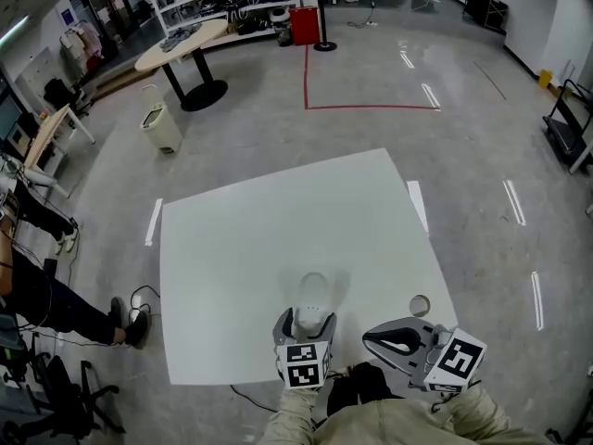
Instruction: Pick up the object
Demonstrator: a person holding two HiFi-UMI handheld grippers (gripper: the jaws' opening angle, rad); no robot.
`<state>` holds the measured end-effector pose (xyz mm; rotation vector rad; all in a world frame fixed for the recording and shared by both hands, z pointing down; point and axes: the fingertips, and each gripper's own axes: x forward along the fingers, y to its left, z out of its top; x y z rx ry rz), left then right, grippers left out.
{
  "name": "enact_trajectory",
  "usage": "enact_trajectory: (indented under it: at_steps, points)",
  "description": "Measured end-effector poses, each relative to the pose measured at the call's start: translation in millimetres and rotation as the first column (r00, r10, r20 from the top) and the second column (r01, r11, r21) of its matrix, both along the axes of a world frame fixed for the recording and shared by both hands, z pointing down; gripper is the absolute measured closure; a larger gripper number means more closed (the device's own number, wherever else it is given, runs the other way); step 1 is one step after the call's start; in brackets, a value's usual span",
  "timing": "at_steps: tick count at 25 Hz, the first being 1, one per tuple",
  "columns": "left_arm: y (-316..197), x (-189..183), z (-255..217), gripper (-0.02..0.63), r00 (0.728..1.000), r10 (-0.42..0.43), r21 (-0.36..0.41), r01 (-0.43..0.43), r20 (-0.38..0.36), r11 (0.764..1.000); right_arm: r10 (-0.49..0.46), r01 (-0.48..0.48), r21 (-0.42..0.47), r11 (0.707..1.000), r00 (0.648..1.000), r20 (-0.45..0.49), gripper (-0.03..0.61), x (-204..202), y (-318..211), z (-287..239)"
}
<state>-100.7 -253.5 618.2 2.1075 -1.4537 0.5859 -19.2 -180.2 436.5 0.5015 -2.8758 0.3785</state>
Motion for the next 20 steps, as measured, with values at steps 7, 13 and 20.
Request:
enact_trajectory:
  at_steps: [7,13,20]
  points:
    - [-10,0,27,0.213,0.996,-0.028,-0.010,0.029,0.087,1.000,0.021,-0.021,-0.024,0.999,1.000,0.003,0.575,8,-7,5]
    - [-8,-1,28,0.230,0.997,-0.021,-0.023,0.023,0.078,0.999,0.018,-0.018,-0.025,1.000,1.000,0.007,0.575,7,-6,3]
    - [-9,-5,5,0.245,0.995,-0.066,-0.023,0.065,-0.075,0.998,0.018,-0.018,0.005,1.000,1.000,0.012,0.575,7,-11,-2]
